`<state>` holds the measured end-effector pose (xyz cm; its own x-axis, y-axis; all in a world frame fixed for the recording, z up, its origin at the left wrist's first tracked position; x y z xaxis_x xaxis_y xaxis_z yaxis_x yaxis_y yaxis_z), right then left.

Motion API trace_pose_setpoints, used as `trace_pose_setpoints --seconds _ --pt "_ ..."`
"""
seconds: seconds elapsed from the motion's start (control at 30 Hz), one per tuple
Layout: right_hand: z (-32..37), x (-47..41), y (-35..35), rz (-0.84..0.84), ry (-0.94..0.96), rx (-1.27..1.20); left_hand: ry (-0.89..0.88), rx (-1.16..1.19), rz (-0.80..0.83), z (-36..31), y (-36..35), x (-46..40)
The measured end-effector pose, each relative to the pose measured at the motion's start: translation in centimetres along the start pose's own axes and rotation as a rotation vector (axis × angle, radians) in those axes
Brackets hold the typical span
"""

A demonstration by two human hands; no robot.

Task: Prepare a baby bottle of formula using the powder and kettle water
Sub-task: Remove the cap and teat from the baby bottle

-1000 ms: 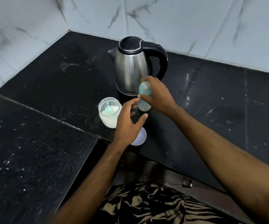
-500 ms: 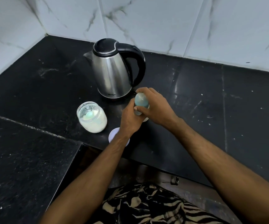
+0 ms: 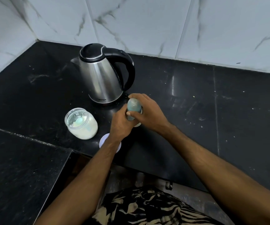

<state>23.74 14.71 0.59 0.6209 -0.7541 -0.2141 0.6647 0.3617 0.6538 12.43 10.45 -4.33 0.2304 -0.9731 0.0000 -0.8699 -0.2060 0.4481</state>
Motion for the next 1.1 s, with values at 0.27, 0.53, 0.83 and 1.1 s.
trace_pose_setpoints --seconds 0.27,0.53,0.83,1.1 --pt "-0.2 -2.5 8.3 -0.338 0.039 -0.159 -0.047 0.008 -0.015 0.2 0.0 -0.1" --pt "-12.5 0.1 11.0 -0.315 -0.345 0.107 -0.069 -0.015 -0.017 0.1 0.0 -0.1" --pt "-17.3 3.4 9.7 -0.242 -0.522 0.147 -0.076 -0.011 -0.011 0.3 -0.1 -0.2" --pt "-16.7 3.6 9.2 -0.275 -0.516 0.105 -0.073 -0.010 0.012 0.3 -0.1 -0.1"
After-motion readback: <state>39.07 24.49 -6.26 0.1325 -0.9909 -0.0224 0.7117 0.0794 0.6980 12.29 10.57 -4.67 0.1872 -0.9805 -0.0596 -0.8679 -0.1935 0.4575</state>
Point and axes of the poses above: each hand's wrist, its own x-axis away from the middle knuckle, its own y-axis out of the back of the hand, z = x × y, the point moved 6 cm from there along -x, towards the middle knuckle, and after that the axes turned 5 degrees about z, right-handed, at the moved point
